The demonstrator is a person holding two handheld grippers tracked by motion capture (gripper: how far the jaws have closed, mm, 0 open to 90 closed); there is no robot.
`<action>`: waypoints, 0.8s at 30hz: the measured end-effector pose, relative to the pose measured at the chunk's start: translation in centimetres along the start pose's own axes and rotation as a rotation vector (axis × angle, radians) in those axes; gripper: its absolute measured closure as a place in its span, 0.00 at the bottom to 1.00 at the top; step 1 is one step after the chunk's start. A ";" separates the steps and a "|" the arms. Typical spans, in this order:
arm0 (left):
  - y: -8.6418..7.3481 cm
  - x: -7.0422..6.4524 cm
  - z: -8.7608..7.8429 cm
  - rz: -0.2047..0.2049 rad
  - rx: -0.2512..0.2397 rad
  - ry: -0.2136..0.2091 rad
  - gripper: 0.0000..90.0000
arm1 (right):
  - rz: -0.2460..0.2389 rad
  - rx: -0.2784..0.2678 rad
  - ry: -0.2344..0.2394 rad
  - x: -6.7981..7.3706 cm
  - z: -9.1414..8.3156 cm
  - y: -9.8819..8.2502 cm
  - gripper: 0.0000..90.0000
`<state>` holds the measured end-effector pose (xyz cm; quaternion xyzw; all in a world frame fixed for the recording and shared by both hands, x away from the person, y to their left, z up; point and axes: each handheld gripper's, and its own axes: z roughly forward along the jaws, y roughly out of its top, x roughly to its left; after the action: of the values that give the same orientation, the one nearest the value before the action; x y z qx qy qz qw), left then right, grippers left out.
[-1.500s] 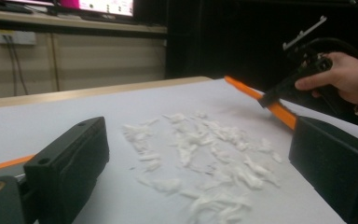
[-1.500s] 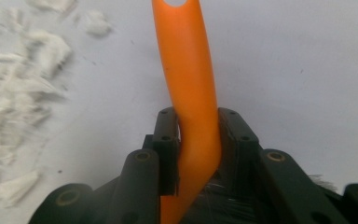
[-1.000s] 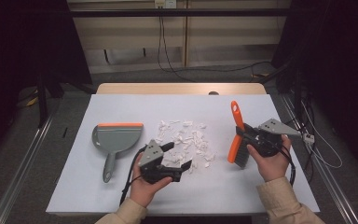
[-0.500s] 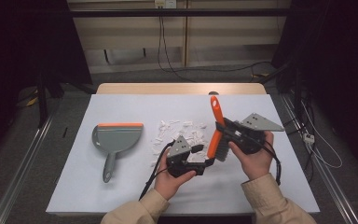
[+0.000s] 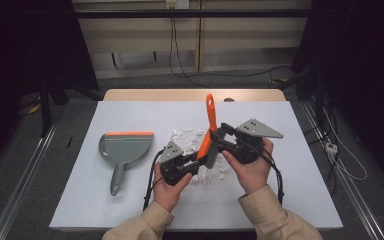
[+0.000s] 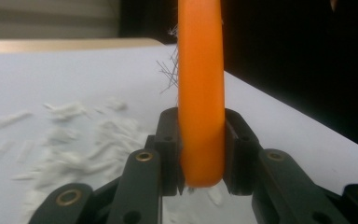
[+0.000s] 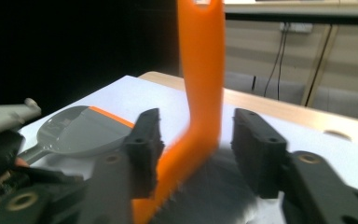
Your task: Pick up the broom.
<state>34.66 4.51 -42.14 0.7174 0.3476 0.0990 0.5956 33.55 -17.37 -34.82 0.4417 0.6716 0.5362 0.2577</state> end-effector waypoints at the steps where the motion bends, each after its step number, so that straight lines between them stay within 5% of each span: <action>1: 0.0 0.0 0.0 0.000 0.000 0.000 0.79 | 0.021 0.002 -0.006 0.1 0.1 -0.3 0.54; 2: 0.1 0.0 -0.2 0.007 -0.017 0.016 0.79 | 0.021 0.002 -0.006 0.1 0.1 -0.3 0.54; 4: 0.3 -0.4 -0.3 0.041 -0.032 0.047 0.79 | 0.138 0.035 0.031 0.6 1.3 -1.1 0.49; 6: 0.3 -1.1 -0.3 0.077 -0.039 0.074 0.79 | 0.171 0.038 0.047 0.9 1.8 -1.2 0.47; 8: 0.4 -1.5 -0.5 0.124 -0.063 0.107 0.78 | 0.197 0.051 -0.006 2.2 3.1 -1.2 0.38; 11: 0.5 -1.8 -0.8 0.162 -0.075 0.129 0.77 | 0.230 0.070 -0.040 2.5 4.0 -1.4 0.46; 15: 0.6 -2.0 -0.9 0.223 -0.053 0.170 0.71 | 0.315 0.079 -0.001 2.3 4.3 -1.3 0.58; 16: 0.5 -2.2 -0.7 0.233 -0.048 0.168 0.69 | 0.342 0.111 0.047 2.0 4.5 -1.2 0.78; 17: 0.5 -2.2 -0.9 0.256 -0.086 0.136 0.88 | 0.328 0.125 0.056 1.9 4.7 -1.4 0.77; 19: 0.8 -2.3 -0.8 0.249 -0.082 0.120 0.89 | 0.282 0.143 0.043 1.9 4.9 -1.4 0.80; 20: 1.0 -2.3 -0.6 0.238 -0.058 0.107 0.78 | 0.283 0.166 0.050 1.4 5.1 -1.6 0.80; 24: 0.8 -1.6 -1.1 0.211 -0.018 0.109 0.66 | 0.245 0.143 0.036 0.2 5.0 -1.4 0.80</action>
<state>33.11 4.35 -40.67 0.7382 0.3013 0.2028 0.5684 37.04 -14.79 -37.60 0.5280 0.6535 0.5223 0.1460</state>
